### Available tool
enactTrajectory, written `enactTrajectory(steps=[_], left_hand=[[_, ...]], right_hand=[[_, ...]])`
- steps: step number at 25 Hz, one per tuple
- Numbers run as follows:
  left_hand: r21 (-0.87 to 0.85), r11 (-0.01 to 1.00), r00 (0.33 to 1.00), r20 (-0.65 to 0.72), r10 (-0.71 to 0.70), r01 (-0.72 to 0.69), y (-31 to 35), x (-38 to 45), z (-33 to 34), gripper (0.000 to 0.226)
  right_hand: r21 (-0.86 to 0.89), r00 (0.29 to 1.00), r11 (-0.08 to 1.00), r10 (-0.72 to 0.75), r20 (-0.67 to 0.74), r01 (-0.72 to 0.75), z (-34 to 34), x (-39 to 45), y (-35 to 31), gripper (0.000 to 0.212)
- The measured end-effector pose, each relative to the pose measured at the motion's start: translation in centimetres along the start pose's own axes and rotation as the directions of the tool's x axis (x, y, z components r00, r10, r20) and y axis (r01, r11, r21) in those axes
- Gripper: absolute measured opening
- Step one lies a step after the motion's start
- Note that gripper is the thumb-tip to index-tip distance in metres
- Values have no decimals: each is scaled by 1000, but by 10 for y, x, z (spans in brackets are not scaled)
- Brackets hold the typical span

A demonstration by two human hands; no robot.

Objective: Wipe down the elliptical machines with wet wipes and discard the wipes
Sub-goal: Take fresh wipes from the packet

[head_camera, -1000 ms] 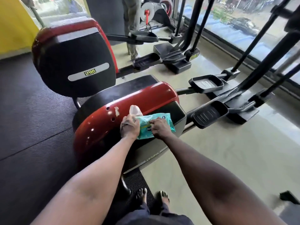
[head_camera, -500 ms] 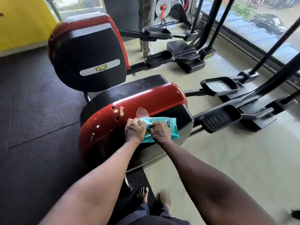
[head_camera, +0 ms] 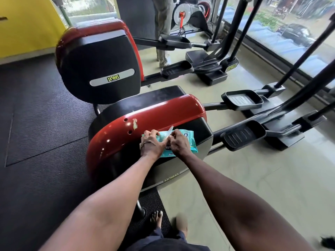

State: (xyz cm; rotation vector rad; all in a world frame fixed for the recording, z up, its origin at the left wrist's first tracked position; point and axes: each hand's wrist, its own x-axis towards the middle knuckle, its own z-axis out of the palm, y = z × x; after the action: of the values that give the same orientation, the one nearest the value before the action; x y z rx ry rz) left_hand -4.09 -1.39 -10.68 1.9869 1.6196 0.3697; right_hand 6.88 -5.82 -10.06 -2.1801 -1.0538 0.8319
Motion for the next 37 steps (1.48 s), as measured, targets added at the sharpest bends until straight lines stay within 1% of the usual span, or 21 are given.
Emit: enactTrajectory(steps=[2, 4, 7, 9, 11, 12, 14, 16, 19, 22, 25, 27, 29, 31, 32, 34, 36, 37], left_hand=[[14, 1000, 999, 31, 25, -25, 4, -4, -2, 51], [2, 999, 998, 54, 42, -43, 6, -8, -3, 52], [-2, 998, 997, 38, 63, -63, 9, -14, -8, 48], [-4, 996, 996, 23, 88, -88, 11, -19, -10, 43], [-20, 995, 994, 42, 100, -99, 14, -23, -11, 38], [-18, 996, 994, 65, 91, -90, 15, -25, -12, 39], [4, 998, 993, 98, 65, -66, 17, -27, -12, 48], [-5, 998, 994, 90, 57, -57, 18, -29, -13, 54], [-53, 993, 993, 53, 104, -101, 18, -30, -16, 48], [-77, 988, 989, 53, 135, -131, 20, -29, -19, 44], [-147, 978, 988, 26, 153, -148, 22, -27, -23, 42], [-190, 968, 986, -1, 166, -163, 24, -26, -25, 38], [-222, 959, 985, -34, 172, -175, 24, -24, -26, 32], [-276, 947, 986, -62, 154, -166, 25, -22, -28, 24], [-299, 940, 986, -77, 150, -166, 27, -23, -31, 21], [-354, 918, 984, -88, 156, -177, 27, -21, -36, 20], [-471, 868, 987, -46, 153, -157, 26, -16, -44, 24], [-550, 826, 990, -8, 139, -121, 25, -13, -52, 26]], right_hand=[[24, 1000, 1000, 6, -9, -5, -3, -2, -1, 14], [89, 1000, 996, 19, -18, -17, -6, -3, -1, 14], [129, 999, 991, 33, 13, -34, -9, -6, -4, 16], [127, 998, 991, 37, 45, -42, -11, -8, -5, 17], [98, 999, 995, 20, 48, -24, -13, -12, -6, 16], [89, 1000, 996, 7, 30, -10, -15, -13, -6, 16], [80, 999, 996, -21, -33, 23, -19, -16, -6, 16], [75, 995, 996, -47, -89, 54, -20, -18, -7, 19], [84, 991, 992, -81, -106, 90, -19, -20, -10, 18], [144, 988, 983, -99, -117, 116, -22, -21, -12, 16], [247, 983, 961, -84, -162, 123, -26, -21, -14, 15], [332, 984, 937, -48, -172, 104, -29, -21, -16, 12], [457, 991, 888, 11, -135, 52, -29, -18, -19, 5], [551, 995, 834, 33, -97, 26, -29, -17, -20, 6], [571, 996, 820, 29, -89, 28, -29, -18, -22, 7], [582, 993, 811, 7, -118, 64, -31, -22, -30, 9], [600, 987, 793, -8, -163, 106, -33, -25, -48, 14], [610, 982, 782, -17, -187, 129, -33, -27, -59, 19]])
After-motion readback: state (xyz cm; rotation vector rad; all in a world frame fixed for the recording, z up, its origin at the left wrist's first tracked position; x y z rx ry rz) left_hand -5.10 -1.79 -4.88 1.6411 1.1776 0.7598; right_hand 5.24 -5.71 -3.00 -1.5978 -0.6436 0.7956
